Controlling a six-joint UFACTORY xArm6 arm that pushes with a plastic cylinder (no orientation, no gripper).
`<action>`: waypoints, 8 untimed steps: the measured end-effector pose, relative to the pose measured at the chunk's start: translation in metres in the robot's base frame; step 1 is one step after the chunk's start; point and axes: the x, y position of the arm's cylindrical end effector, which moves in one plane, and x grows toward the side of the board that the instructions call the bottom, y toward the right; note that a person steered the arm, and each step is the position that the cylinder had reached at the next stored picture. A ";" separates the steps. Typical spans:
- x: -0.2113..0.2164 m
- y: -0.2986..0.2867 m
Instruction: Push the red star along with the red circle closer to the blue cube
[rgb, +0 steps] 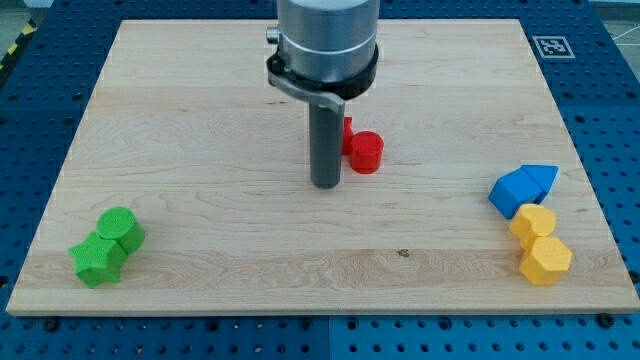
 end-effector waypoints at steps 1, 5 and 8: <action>-0.009 -0.035; -0.133 -0.022; -0.100 0.011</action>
